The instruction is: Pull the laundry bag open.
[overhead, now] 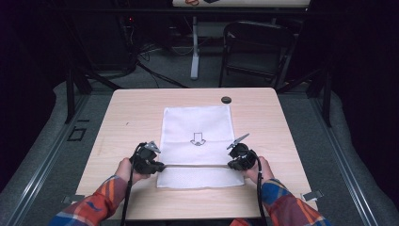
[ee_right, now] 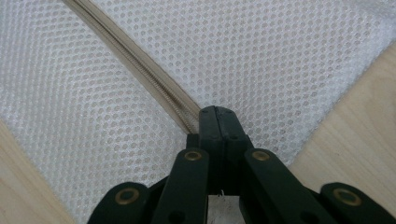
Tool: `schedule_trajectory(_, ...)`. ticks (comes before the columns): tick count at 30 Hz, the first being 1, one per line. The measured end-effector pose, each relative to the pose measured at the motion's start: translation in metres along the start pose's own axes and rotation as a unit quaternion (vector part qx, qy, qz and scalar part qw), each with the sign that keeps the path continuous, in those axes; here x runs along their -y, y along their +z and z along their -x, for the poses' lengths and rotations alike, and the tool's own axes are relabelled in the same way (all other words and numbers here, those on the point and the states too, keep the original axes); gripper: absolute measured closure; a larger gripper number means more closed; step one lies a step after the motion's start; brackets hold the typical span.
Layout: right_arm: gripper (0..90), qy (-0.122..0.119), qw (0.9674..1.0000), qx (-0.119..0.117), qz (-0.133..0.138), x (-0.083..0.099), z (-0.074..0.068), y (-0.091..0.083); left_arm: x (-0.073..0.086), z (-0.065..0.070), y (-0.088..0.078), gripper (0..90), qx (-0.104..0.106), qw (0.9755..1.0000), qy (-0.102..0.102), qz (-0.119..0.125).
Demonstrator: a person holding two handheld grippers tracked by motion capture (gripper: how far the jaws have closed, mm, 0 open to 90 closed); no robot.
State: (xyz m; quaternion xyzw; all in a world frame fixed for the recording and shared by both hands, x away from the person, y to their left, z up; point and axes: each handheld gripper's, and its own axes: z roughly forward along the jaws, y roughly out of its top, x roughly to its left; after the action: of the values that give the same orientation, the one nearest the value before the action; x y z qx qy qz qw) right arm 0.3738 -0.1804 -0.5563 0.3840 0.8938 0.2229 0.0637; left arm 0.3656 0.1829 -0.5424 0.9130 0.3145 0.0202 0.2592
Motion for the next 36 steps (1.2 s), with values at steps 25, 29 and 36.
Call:
schedule_trajectory(25,49.3,-0.039,0.9991,0.006,0.017,-0.001,-0.002,-0.016,0.010,-0.011,-0.026,41.0,-0.015,0.9968,-0.063,0.047)
schedule_trajectory(29,29.5,-0.021,0.9979,0.018,0.059,0.003,0.004,-0.040,0.012,-0.010,-0.040,25.1,-0.031,0.9945,-0.071,0.070)
schedule_trajectory(36,0.0,0.039,0.9932,0.079,0.076,0.035,0.028,-0.071,0.031,-0.022,-0.058,13.9,-0.075,0.9868,-0.108,0.094)
